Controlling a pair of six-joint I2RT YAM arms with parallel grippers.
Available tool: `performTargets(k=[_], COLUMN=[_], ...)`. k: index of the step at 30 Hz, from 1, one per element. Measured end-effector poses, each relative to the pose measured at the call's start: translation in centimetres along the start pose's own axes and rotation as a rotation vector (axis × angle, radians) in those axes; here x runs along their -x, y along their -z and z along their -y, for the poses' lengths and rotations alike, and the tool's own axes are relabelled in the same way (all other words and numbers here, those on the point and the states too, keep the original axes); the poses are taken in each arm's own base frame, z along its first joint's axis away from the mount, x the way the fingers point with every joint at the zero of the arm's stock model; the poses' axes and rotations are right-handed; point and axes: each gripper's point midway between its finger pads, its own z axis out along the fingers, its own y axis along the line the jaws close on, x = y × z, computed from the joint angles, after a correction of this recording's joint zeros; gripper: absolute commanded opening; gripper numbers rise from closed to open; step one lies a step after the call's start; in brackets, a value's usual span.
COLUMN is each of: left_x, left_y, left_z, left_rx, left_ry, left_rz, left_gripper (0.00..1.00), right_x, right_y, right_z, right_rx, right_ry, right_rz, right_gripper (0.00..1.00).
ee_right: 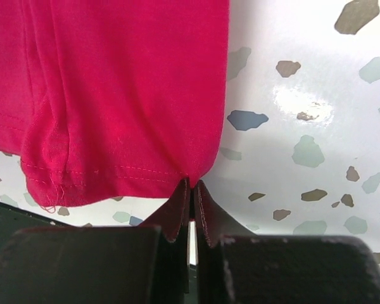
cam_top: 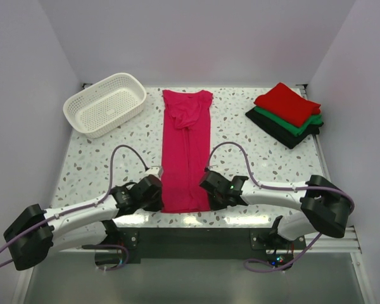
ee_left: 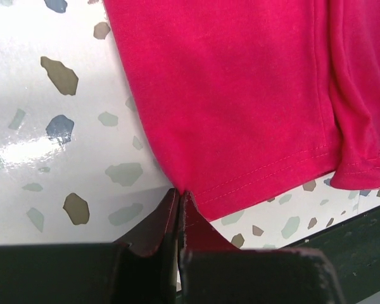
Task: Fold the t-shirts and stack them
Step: Fold the tshirt
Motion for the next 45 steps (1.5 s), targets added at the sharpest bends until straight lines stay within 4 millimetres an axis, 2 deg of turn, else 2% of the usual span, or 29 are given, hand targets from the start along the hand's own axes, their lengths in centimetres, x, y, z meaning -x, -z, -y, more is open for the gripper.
performTargets(k=[6, 12, 15, 21, 27, 34, 41, 45], left_x=[1.6, 4.8, 6.5, 8.6, 11.1, 15.8, 21.0, 24.6], left_y=[0.1, 0.3, -0.2, -1.2, -2.4, -3.5, -4.7, -6.0], left_z=[0.4, 1.4, 0.9, 0.2, 0.3, -0.5, -1.4, -1.4], left_rx=[-0.028, -0.073, -0.071, -0.067, -0.07, -0.072, -0.097, -0.127], left_ry=[0.013, 0.037, 0.06, 0.052, 0.03, 0.043, 0.069, 0.07], left_rz=[0.092, 0.216, 0.25, 0.288, 0.307, 0.368, 0.431, 0.462], left_gripper=[0.0, 0.0, 0.0, 0.0, 0.0, 0.0, 0.0, 0.0], right_x=[1.2, 4.4, 6.0, 9.0, 11.7, 15.2, 20.9, 24.3], right_y=[0.3, 1.6, 2.1, 2.9, 2.3, 1.2, 0.6, 0.0], right_z=[1.4, 1.9, 2.0, 1.9, 2.2, 2.3, 2.7, 3.1], right_rx=[-0.041, -0.05, -0.048, -0.049, -0.066, -0.07, -0.066, -0.069], right_ry=[-0.017, -0.047, -0.053, -0.051, -0.059, -0.072, -0.101, -0.117], right_rz=[0.027, 0.111, 0.145, 0.197, 0.217, 0.23, 0.283, 0.31], right_gripper=[0.0, 0.0, 0.0, 0.0, 0.0, 0.0, 0.0, 0.0])
